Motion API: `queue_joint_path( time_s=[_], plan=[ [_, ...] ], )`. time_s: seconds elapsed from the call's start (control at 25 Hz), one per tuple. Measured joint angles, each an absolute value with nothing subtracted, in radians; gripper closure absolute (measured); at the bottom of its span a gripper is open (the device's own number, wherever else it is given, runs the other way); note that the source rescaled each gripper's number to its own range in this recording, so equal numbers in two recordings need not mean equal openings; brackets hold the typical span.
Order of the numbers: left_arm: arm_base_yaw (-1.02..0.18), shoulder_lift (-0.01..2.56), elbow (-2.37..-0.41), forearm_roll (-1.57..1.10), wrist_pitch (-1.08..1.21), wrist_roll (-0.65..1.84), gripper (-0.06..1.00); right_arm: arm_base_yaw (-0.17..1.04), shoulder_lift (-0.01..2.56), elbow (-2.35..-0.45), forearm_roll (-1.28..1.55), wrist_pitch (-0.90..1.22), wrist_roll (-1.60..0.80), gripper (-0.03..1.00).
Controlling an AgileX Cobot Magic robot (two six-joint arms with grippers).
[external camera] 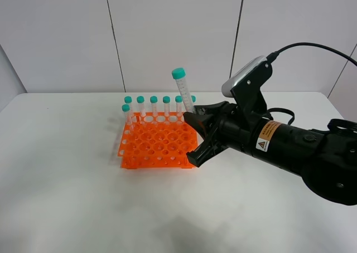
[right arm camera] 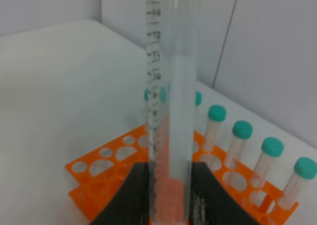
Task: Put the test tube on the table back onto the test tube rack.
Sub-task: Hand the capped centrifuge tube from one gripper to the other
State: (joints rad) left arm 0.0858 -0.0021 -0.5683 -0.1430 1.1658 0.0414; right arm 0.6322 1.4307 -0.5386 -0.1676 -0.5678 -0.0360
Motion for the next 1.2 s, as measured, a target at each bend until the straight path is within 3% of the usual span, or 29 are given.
queue_joint_path(
  time_s=[1.2],
  plan=[
    [0.086, -0.002, -0.568, -0.143, 1.166, 0.041, 0.05, 0.632, 1.43, -0.467, -0.206, -0.651, 0.035, 0.95]
  ],
)
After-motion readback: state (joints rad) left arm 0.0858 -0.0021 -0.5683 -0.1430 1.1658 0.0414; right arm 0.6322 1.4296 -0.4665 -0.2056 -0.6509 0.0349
